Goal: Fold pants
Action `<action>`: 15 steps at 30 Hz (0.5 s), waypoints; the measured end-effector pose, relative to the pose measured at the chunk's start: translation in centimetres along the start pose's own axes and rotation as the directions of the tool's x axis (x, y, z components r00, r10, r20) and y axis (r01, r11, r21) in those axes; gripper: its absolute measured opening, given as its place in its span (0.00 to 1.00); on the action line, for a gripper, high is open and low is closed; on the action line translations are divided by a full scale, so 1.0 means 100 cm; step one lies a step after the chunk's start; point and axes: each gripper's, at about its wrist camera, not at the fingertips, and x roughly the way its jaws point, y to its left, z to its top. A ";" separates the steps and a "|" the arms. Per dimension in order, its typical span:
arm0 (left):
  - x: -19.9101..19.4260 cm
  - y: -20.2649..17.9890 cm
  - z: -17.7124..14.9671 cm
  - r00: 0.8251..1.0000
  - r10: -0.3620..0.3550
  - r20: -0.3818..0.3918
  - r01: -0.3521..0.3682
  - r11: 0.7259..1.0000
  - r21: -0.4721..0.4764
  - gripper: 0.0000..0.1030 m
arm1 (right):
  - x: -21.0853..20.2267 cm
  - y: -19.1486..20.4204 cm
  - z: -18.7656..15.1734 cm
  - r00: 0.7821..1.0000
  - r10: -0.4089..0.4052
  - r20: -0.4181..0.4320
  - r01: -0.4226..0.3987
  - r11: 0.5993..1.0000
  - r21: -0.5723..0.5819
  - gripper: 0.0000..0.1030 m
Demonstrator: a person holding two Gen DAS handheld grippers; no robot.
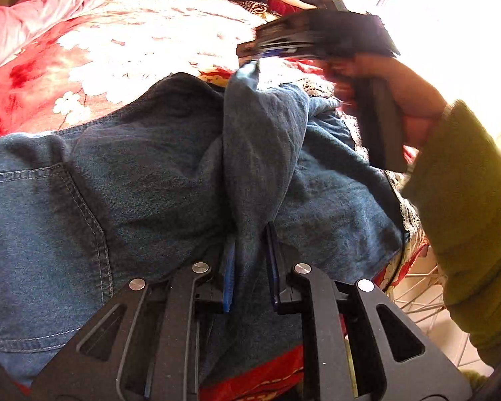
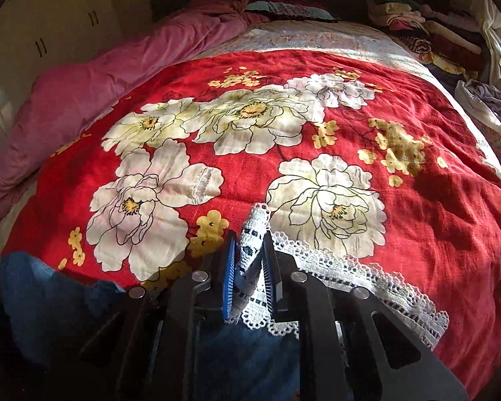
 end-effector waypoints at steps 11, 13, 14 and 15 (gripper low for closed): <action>-0.012 0.006 0.001 0.999 0.017 0.031 -0.017 1.000 0.002 0.20 | -0.115 -0.044 -0.043 0.984 -0.012 0.177 -0.012 0.991 0.133 0.14; -0.015 0.004 0.003 0.999 0.022 0.035 -0.023 1.000 0.008 0.12 | -0.125 -0.046 -0.052 0.983 -0.020 0.184 -0.006 0.990 0.140 0.14; -0.017 0.002 0.002 0.999 0.022 0.038 -0.023 1.000 0.012 0.04 | -0.130 -0.047 -0.056 0.982 -0.025 0.188 -0.002 0.990 0.142 0.14; -0.020 0.002 0.003 0.999 0.021 0.043 -0.022 1.000 0.014 0.02 | -0.134 -0.047 -0.060 0.981 -0.029 0.191 0.001 0.990 0.144 0.14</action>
